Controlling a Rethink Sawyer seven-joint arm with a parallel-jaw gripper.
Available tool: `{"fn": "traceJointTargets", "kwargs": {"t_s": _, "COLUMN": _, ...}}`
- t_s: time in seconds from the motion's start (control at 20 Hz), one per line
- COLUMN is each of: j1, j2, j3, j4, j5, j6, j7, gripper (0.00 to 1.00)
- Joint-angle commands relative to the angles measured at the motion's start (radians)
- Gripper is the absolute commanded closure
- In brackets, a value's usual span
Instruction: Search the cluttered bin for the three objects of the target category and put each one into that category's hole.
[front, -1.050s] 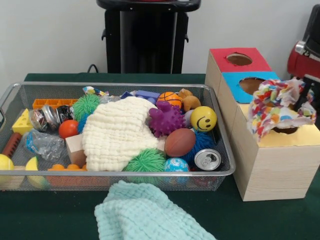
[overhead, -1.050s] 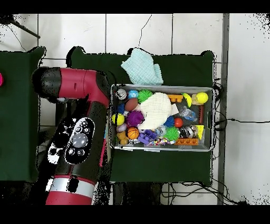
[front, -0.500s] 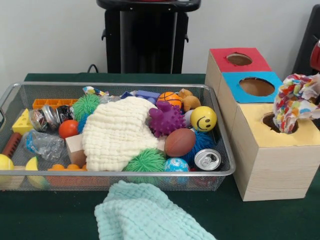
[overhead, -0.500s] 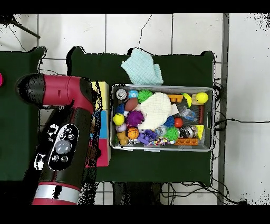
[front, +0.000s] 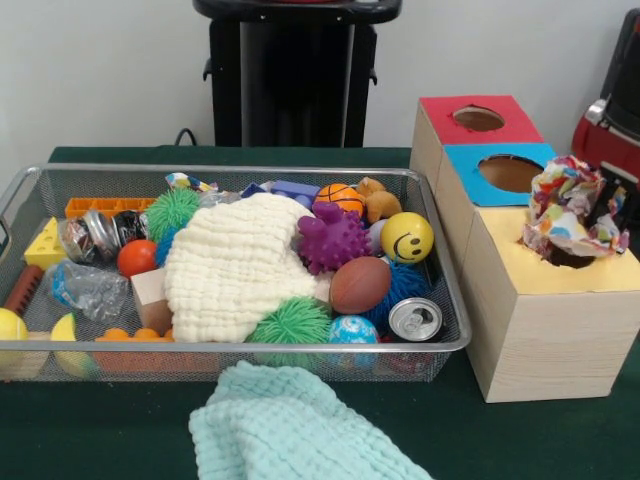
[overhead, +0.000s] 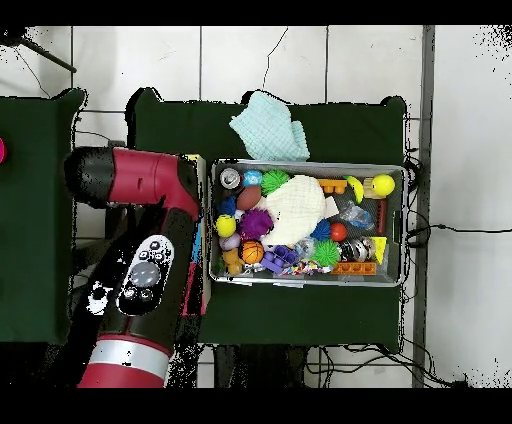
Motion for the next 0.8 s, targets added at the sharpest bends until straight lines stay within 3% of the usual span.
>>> {"fn": "traceJointTargets", "kwargs": {"t_s": 0.05, "j1": -0.074, "j2": 0.064, "j3": 0.147, "j4": 0.136, "j5": 0.003, "j6": -0.092, "j7": 0.086, "gripper": 1.0}}
{"fn": "traceJointTargets", "kwargs": {"t_s": 0.45, "j1": -0.102, "j2": 0.124, "j3": 0.171, "j4": 0.078, "j5": -0.015, "j6": -0.124, "j7": 0.08, "gripper": 1.0}}
{"fn": "traceJointTargets", "kwargs": {"t_s": 0.8, "j1": -0.144, "j2": 0.17, "j3": 0.233, "j4": 0.062, "j5": -0.034, "j6": -0.228, "j7": 0.007, "gripper": 1.0}}
